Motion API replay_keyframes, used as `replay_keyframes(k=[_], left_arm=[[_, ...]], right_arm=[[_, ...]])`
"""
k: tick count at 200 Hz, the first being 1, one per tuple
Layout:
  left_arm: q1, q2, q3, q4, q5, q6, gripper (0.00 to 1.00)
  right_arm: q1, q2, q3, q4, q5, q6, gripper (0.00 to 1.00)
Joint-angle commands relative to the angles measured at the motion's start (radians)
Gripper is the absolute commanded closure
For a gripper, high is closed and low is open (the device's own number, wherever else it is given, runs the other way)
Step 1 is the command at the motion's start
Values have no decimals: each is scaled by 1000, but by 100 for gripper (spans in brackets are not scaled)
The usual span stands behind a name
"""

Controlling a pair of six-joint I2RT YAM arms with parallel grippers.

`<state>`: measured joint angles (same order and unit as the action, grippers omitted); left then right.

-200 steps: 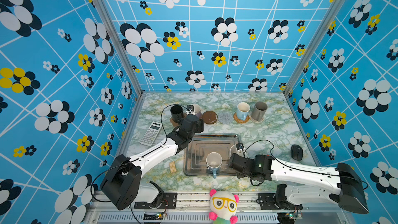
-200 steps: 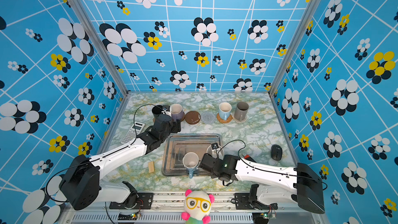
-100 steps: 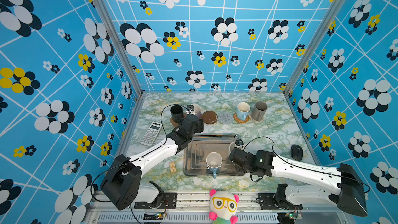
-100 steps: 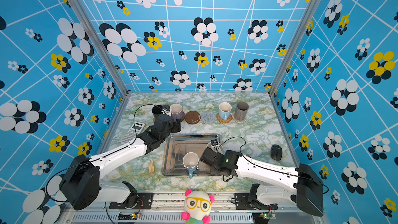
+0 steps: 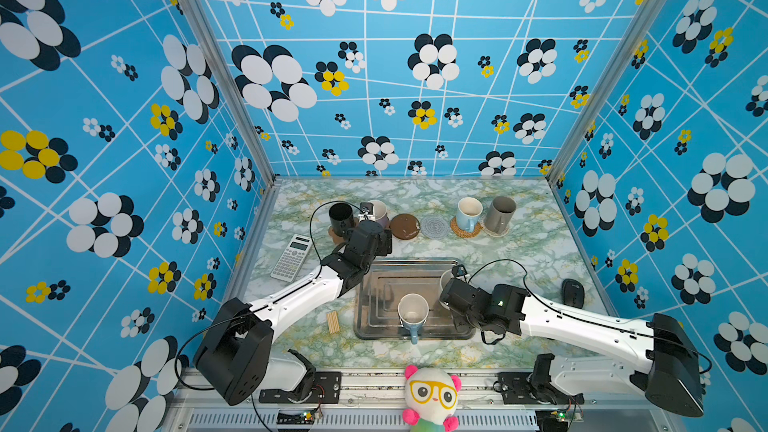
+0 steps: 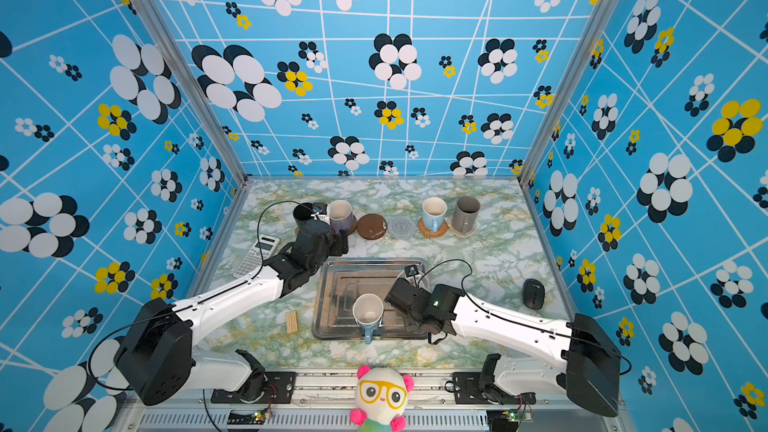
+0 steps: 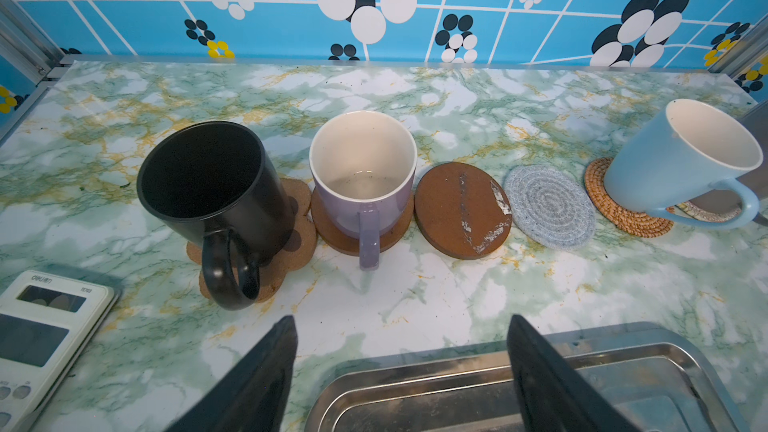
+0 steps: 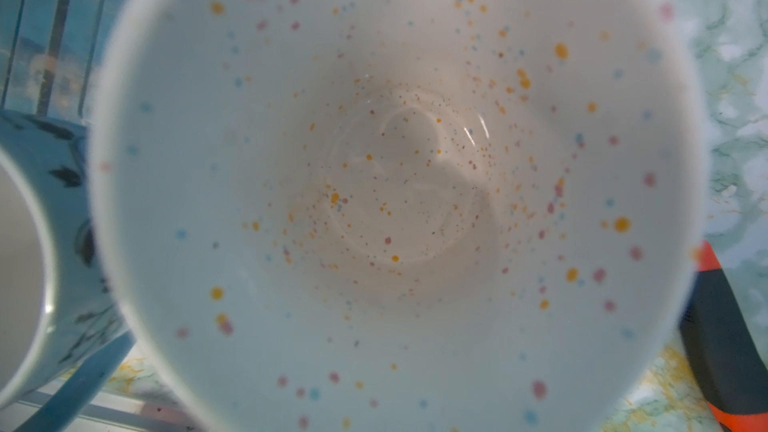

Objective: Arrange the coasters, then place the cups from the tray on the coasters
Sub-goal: 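Lift the speckled white mug out of the tray with the right gripper, then carry the speckled mug with the right gripper toward the grey woven coaster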

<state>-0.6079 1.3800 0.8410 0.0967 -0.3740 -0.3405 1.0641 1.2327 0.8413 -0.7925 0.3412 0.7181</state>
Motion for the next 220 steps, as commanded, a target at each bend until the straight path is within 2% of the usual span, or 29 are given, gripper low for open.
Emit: replay_keyframes(k=[1,220], left_arm=[[11,8,27,-20,-13,-6,20],[25,4,20,-20,-6,-6,20]], right_arm=[[-18,-3,51,50,24,-29,100],[-179,60,152,55,-37,-223,100]])
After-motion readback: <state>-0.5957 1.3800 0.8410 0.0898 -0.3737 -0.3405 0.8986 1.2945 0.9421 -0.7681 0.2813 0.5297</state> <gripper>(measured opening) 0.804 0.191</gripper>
